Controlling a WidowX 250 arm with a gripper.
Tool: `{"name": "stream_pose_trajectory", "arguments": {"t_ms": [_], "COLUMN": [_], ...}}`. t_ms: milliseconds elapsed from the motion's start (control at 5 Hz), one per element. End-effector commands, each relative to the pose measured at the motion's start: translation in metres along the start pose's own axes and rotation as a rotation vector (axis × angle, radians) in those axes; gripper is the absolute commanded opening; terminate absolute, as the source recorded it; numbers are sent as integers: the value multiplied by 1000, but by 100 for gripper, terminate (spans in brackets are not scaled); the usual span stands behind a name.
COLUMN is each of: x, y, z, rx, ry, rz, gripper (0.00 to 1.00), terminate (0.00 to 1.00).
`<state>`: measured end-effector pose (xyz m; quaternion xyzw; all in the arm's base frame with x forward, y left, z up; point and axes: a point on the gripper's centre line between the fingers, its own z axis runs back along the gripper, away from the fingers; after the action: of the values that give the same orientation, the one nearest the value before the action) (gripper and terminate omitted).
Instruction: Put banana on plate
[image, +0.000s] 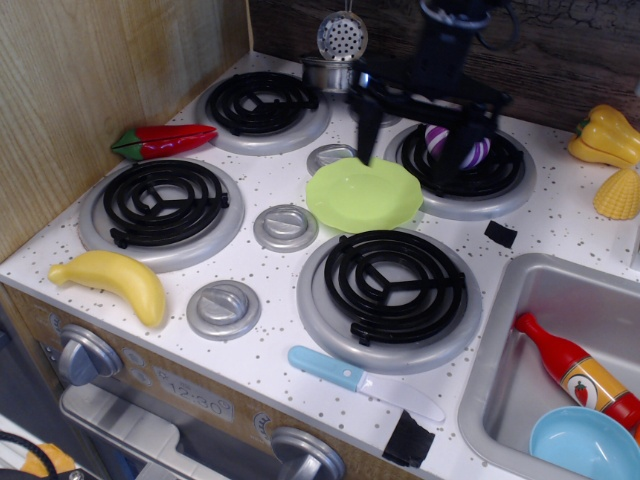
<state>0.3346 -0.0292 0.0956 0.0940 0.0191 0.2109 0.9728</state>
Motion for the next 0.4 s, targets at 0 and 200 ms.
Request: {"name": "stream_pose_trajectory", "arguments": {"t_ms": [0,200], "x": [-5,-20], "y": [37,75], "z": [16,0], "rx": [22,-16], "ry": [-87,-90], "rz": [222,330], "gripper": [100,100], "terminate": [0,0]}}
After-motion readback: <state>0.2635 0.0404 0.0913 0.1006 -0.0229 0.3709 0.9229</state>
